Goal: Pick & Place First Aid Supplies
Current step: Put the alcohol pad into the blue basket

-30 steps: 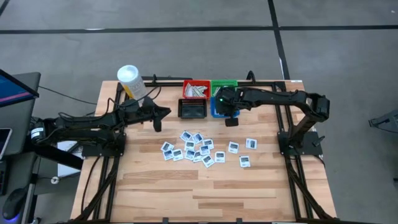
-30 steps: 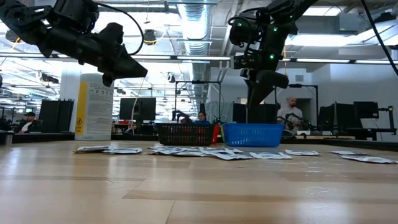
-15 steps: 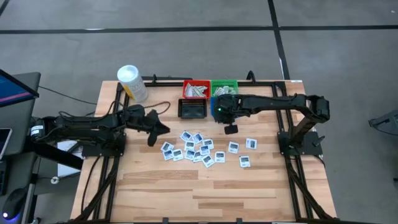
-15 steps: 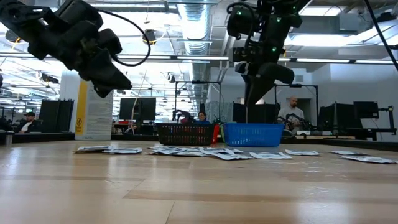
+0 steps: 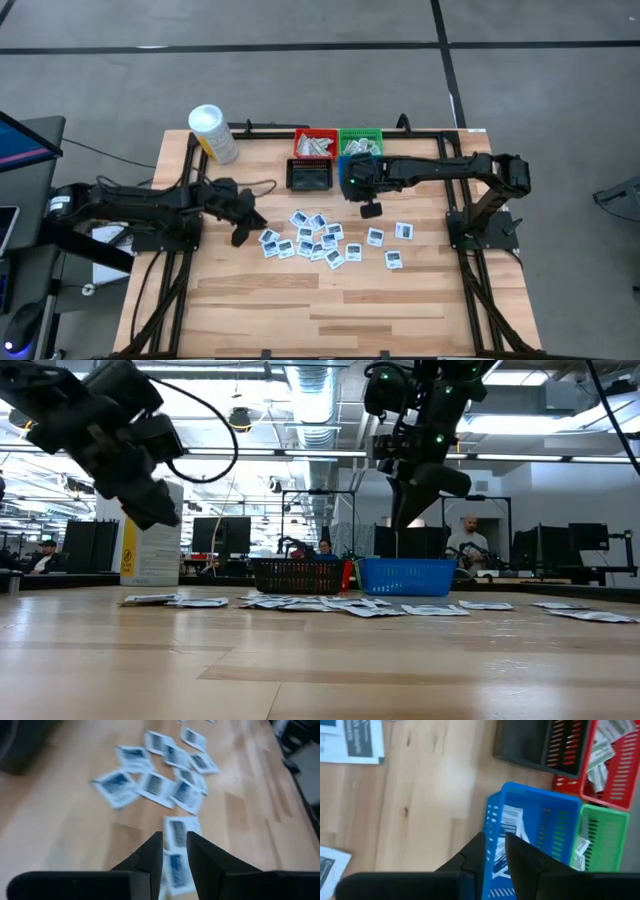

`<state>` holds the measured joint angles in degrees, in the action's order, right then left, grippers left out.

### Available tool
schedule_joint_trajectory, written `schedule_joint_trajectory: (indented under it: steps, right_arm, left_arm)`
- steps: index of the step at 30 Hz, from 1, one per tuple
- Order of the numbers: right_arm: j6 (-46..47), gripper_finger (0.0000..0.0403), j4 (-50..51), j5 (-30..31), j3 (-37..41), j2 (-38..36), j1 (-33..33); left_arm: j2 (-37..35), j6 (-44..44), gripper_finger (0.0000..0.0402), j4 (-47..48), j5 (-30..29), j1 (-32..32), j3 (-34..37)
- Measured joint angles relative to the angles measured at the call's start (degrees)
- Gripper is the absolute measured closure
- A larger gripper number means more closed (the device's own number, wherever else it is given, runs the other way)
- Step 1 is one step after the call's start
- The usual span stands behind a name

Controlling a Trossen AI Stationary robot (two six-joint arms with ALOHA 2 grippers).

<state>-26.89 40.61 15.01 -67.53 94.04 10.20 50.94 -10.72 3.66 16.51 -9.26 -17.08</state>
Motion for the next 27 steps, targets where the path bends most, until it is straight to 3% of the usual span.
schedule_joint_trajectory:
  steps: [5,11,19,27]
  right_arm:
    - [2.4,0.0335,-1.9,0.4,0.0,0.0,-0.1]
    - [7.8,0.0335,-7.2,-1.9,0.0,0.0,-1.2]
    - [14.7,0.0335,-16.2,-6.1,0.0,0.0,-8.9]
    - [33.2,0.0335,-15.3,2.1,0.1,-1.6,-20.4]
  left_arm:
    - [0.0,-2.4,0.0315,0.0,-4.7,10.1,0.0]
    - [0.0,-14.6,0.0315,-0.2,-15.2,23.2,0.0]
    - [0.3,-26.4,0.0315,-1.2,-26.0,36.6,0.0]
    - [6.4,-27.4,0.0315,-2.6,-36.1,42.1,-0.8]
